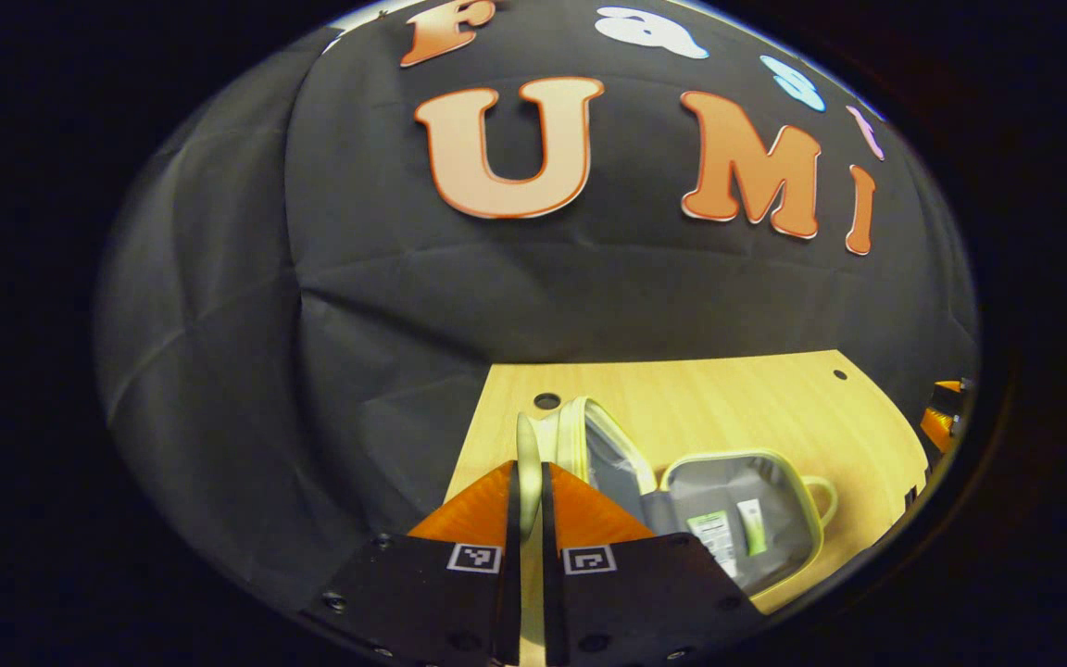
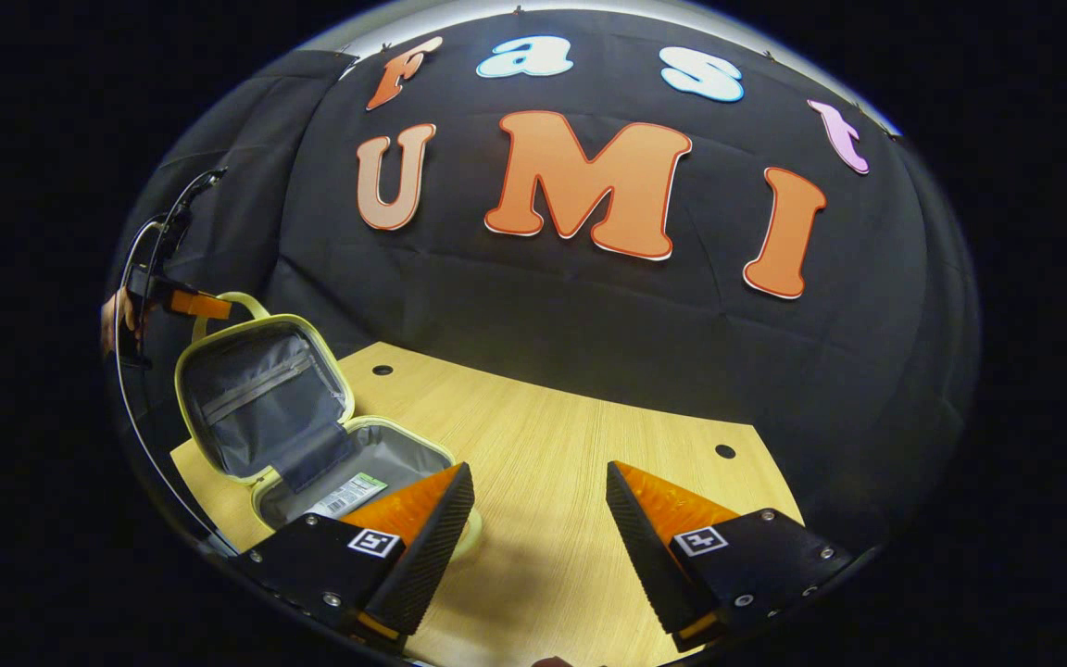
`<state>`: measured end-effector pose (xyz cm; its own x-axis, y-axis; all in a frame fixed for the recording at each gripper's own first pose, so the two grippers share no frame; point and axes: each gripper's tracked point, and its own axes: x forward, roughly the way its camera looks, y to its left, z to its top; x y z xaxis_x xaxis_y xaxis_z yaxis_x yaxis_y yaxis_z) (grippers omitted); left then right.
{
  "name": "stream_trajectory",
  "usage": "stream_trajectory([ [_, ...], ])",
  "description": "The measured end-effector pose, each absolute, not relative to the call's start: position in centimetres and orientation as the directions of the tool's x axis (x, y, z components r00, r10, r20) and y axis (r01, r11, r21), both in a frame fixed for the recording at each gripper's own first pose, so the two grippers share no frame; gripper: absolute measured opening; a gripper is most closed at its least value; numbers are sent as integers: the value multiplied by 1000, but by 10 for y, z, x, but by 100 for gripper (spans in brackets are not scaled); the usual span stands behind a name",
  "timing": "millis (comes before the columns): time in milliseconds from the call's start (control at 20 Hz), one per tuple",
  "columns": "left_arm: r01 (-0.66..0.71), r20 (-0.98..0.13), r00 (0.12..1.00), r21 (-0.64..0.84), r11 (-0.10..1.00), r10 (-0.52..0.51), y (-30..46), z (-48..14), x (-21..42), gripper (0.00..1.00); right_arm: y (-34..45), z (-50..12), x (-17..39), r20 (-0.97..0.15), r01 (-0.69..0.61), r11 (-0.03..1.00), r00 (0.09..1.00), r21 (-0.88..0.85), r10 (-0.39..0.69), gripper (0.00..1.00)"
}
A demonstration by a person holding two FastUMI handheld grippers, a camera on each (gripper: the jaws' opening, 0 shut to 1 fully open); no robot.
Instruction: First open the suitcase, pack the skin care products into it, and then close the suitcase.
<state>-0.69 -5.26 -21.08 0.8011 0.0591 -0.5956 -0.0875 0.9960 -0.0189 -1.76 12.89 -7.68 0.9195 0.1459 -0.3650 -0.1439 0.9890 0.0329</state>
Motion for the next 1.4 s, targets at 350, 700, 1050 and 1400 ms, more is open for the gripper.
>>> stream_trajectory([
  [350,-9,-521,853,-67,998,-28,-175,-159,4,10,92,-82,-15,-334,-182,982,923,58,191,93],
  [700,37,-489,869,-84,996,-73,-271,-163,9,11,55,-99,-16,-335,-180,979,921,92,200,93],
  [1050,138,-516,837,-125,982,-183,-372,-212,3,10,27,-114,-18,-335,-194,976,917,100,217,93],
  [1400,203,-602,780,-16,979,-171,-438,-289,-6,11,1,-129,-26,-347,-190,975,912,110,217,93],
])
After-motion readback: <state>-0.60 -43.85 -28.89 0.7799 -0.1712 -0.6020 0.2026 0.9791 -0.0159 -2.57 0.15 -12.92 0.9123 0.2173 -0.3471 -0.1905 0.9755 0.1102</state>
